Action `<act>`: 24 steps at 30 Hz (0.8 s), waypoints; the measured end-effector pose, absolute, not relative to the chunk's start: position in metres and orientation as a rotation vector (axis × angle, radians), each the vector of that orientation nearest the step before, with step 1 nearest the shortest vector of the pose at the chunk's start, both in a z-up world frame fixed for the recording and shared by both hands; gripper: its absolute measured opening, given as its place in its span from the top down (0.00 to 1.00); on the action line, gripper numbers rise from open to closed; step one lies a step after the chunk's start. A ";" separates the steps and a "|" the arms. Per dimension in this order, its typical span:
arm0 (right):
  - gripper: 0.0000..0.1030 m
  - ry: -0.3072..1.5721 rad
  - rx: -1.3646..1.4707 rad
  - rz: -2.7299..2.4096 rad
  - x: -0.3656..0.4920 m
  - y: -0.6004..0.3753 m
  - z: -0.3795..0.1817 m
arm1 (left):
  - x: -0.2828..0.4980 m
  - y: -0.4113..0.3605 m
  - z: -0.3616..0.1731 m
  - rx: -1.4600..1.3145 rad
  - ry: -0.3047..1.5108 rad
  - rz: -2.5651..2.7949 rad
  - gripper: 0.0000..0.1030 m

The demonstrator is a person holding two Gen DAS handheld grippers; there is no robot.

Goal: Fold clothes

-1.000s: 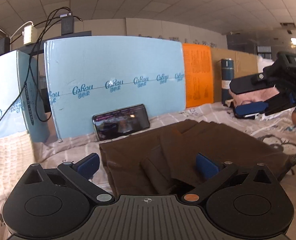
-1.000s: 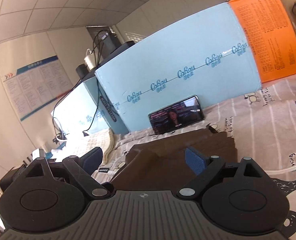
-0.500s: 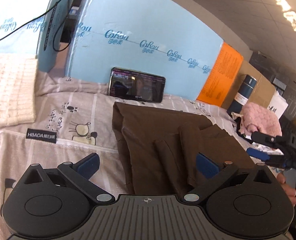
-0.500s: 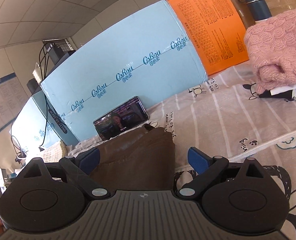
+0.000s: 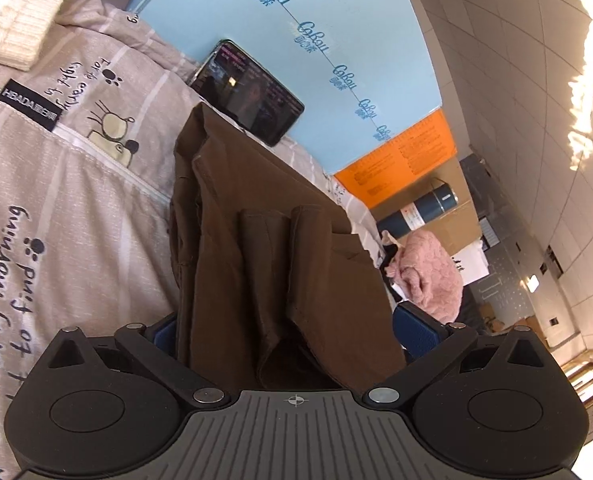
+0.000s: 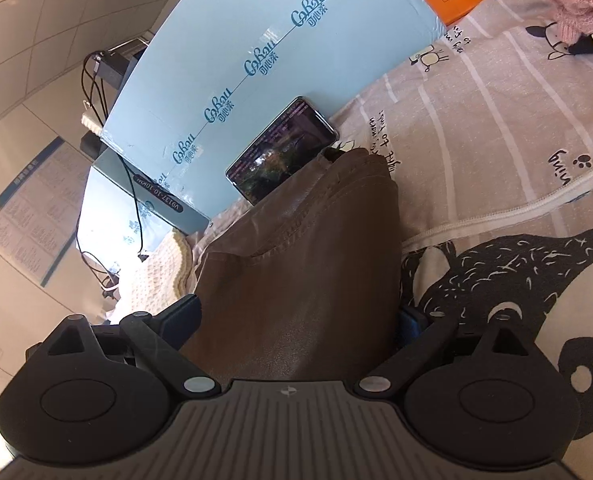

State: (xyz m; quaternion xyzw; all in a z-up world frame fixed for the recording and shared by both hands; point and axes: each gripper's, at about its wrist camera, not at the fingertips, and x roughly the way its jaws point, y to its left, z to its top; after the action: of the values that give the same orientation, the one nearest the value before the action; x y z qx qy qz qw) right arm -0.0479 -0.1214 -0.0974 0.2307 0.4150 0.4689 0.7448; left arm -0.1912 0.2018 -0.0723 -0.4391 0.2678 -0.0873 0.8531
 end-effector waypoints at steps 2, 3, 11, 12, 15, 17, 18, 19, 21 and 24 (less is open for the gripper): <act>0.08 0.902 0.487 1.028 -0.051 -0.119 -0.096 | -0.187 0.194 -0.073 -0.933 0.543 -0.238 0.00; 0.08 0.900 0.492 1.031 -0.051 -0.119 -0.096 | -0.185 0.190 -0.072 -0.905 0.540 -0.230 0.00; 0.43 0.851 0.535 0.931 -0.049 -0.129 -0.097 | -0.180 0.161 -0.075 -0.622 0.529 -0.083 0.45; 0.50 0.839 0.529 0.908 -0.048 -0.130 -0.097 | -0.178 0.162 -0.077 -0.612 0.530 -0.081 0.50; 0.64 0.834 0.493 0.859 -0.043 -0.129 -0.102 | -0.178 0.167 -0.082 -0.620 0.507 -0.100 0.61; 0.69 0.834 0.484 0.852 -0.040 -0.128 -0.104 | -0.182 0.166 -0.082 -0.602 0.497 -0.100 0.65; 0.74 0.817 0.488 0.860 -0.041 -0.130 -0.103 | -0.183 0.165 -0.080 -0.596 0.485 -0.105 0.67; 0.77 0.795 0.500 0.874 -0.044 -0.133 -0.101 | -0.185 0.162 -0.078 -0.590 0.471 -0.110 0.69; 0.84 0.758 0.536 0.911 -0.049 -0.139 -0.095 | -0.192 0.156 -0.074 -0.592 0.456 -0.113 0.73; 0.85 0.723 0.574 0.913 -0.066 -0.152 -0.087 | -0.209 0.138 -0.071 -0.638 0.446 -0.114 0.77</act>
State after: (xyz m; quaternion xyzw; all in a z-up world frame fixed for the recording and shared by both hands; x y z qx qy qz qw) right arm -0.0659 -0.1516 -0.0869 0.2674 0.3367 0.4251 0.7965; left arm -0.2091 0.1376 -0.0710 -0.3109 0.2173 -0.0557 0.9236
